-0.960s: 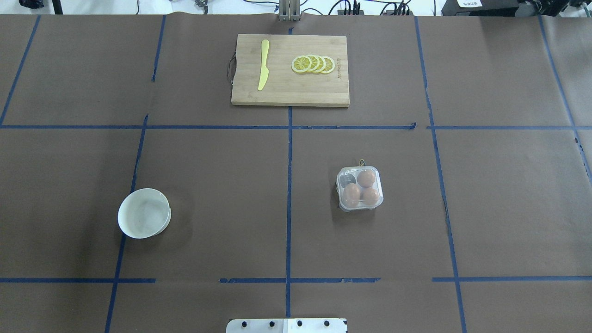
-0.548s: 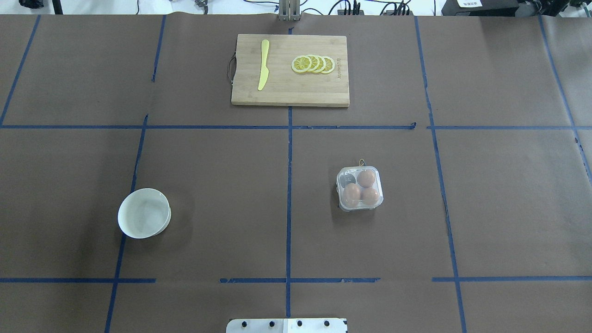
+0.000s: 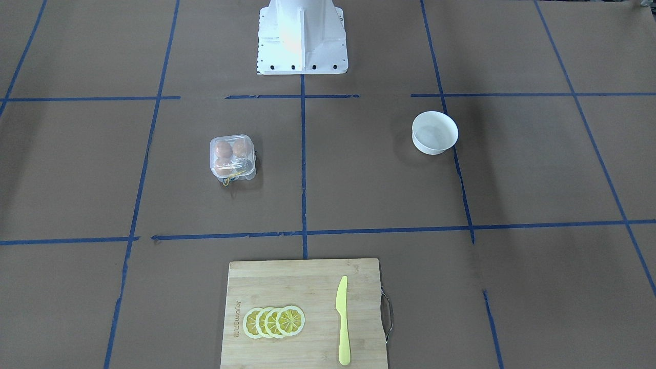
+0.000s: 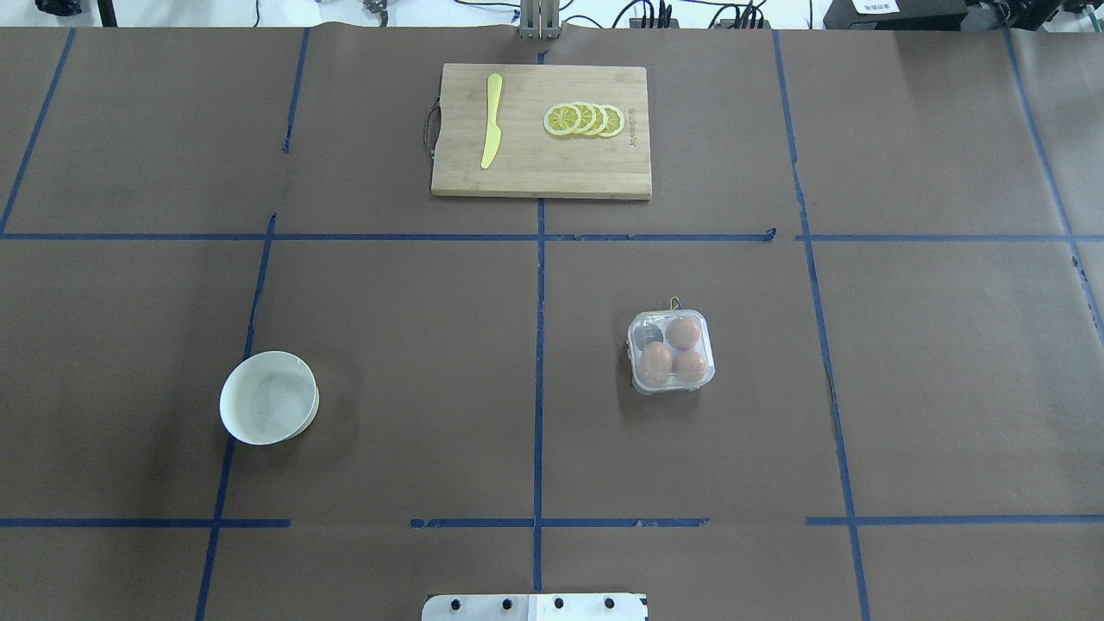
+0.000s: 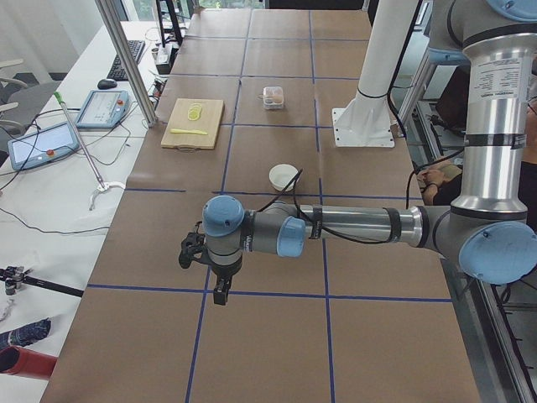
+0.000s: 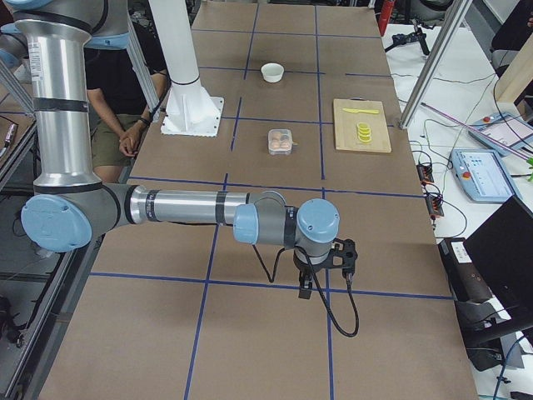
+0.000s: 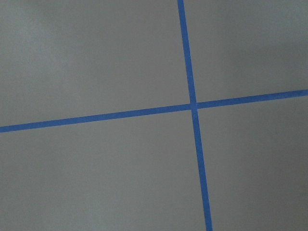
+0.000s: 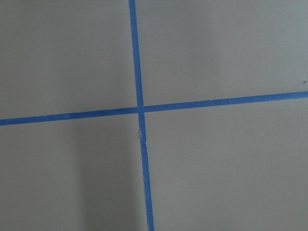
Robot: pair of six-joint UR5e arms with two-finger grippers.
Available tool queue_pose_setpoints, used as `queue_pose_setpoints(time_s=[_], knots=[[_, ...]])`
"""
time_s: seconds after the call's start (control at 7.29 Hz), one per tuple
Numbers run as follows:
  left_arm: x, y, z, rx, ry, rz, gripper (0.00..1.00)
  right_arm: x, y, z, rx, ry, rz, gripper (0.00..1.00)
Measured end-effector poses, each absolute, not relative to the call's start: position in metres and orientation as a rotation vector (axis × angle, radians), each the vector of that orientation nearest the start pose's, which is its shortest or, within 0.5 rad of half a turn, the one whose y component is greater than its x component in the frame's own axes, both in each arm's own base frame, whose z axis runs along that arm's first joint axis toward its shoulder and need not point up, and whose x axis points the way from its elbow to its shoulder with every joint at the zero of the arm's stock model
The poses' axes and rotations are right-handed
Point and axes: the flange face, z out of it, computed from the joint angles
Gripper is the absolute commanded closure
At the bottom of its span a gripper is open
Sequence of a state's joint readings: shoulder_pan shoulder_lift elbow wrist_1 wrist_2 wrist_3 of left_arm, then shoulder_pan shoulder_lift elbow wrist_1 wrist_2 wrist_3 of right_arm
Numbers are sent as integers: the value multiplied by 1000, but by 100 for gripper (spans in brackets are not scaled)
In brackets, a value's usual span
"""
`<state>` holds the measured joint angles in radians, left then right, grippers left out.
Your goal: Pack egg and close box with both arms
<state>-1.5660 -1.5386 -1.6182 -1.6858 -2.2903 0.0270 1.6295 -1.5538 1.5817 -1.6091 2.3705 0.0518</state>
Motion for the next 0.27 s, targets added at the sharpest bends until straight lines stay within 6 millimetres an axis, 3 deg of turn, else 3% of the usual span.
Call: queue_pose_setpoints(time_s=[0.27], knots=[[-65,-487,643,132,717,77,0,91,-494,647,-5,-800,105,0]])
